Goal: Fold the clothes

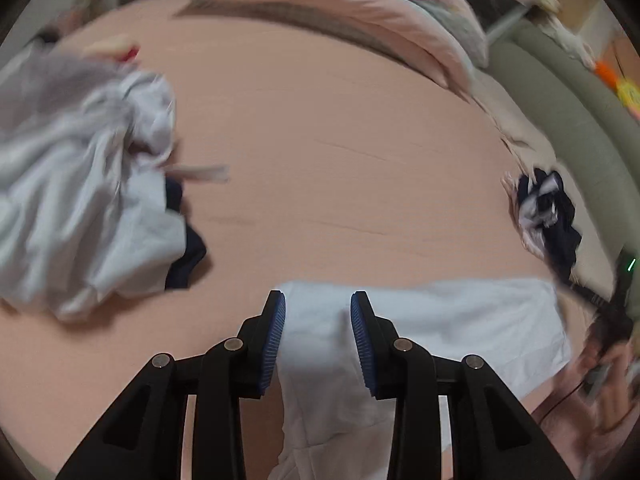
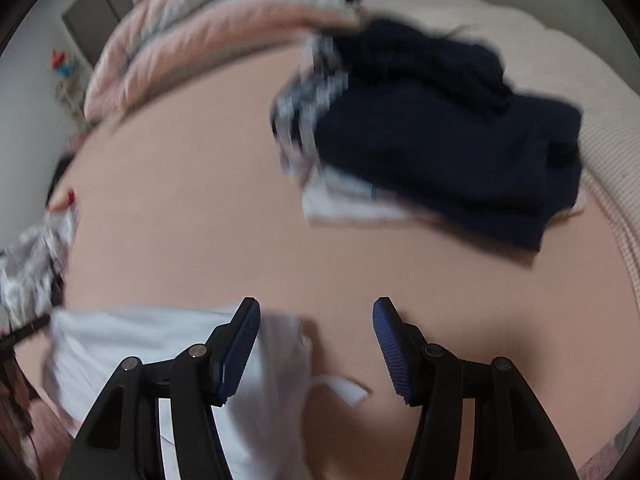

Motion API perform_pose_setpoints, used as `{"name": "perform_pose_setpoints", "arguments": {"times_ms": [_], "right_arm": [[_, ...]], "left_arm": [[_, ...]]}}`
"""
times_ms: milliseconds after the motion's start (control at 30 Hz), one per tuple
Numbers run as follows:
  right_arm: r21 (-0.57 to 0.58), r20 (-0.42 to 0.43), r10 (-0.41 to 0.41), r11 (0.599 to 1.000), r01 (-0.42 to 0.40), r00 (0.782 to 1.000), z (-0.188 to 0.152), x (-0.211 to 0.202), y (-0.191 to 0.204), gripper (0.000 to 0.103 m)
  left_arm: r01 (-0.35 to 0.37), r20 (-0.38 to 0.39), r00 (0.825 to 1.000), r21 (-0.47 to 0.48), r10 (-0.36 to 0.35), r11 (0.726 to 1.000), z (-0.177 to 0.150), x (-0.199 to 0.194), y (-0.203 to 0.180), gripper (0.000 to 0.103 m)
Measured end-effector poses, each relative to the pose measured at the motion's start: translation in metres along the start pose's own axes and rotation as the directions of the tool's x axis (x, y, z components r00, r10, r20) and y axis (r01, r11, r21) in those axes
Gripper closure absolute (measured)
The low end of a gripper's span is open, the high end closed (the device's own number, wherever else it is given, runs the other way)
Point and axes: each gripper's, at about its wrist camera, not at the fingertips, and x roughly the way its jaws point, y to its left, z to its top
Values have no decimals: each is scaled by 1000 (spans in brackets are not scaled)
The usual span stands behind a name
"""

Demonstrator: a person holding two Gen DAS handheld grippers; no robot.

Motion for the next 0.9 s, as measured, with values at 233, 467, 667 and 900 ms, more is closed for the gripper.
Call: {"name": "perform_pose_setpoints", "arguments": {"times_ms": [233,467,667,900], "right_arm": [[-238,-98,-110,968,84,989,-26,18,38,44],[-452,23,-121,884,118,992,-82,-31,71,43],[-413,-36,-127,905,101,991,-106,-22,69,42],[-346,-87,-94,936,59,992,-100,-35,48,42]], "left_arm": [[-175,-69,981,67,180,982,-1,25,-14,68],[-97,-8,995,231,102,968,-44,-14,-68,68],[-102,-37,993,198,111,975,-64,-12,-58,67],[-146,10,989,235,147,961,-75,-33,-57,62]]}}
